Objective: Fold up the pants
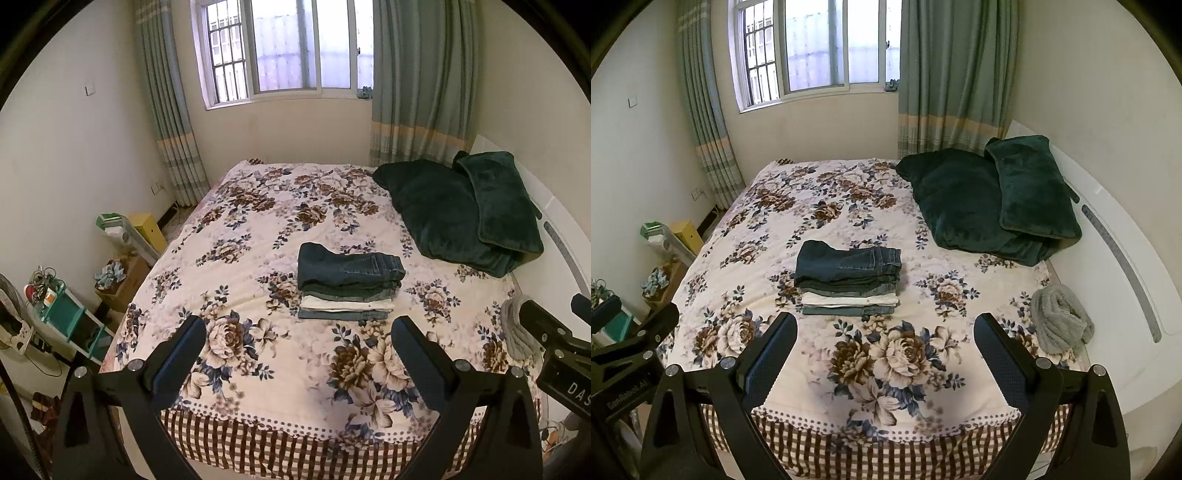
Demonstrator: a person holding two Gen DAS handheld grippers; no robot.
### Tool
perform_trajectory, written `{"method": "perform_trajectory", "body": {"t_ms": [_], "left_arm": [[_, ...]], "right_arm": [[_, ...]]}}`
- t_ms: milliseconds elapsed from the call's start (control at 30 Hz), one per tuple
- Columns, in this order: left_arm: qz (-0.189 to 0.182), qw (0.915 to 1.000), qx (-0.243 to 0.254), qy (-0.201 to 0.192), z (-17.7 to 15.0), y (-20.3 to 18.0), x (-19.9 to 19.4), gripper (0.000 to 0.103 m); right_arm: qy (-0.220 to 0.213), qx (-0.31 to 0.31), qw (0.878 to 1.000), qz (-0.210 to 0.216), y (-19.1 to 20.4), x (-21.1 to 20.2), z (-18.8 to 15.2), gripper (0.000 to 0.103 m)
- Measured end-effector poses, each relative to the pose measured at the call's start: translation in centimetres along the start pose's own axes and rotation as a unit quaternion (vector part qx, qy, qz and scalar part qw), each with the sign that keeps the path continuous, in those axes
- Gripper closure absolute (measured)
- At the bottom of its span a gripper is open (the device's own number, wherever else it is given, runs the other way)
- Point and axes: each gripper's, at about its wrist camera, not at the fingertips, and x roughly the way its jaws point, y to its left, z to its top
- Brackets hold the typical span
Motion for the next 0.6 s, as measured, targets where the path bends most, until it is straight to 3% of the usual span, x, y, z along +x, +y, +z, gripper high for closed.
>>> {"method": "perform_trajectory", "body": {"t_ms": [600], "left_arm": [[-0.003, 0.9999, 0.007, -0.011, 1.2, -0.8, -0.6, 0.000]], "right_arm": [[-0.003, -0.001, 1.000, 0.001, 0.6, 0.2, 0.2, 0.004]]}}
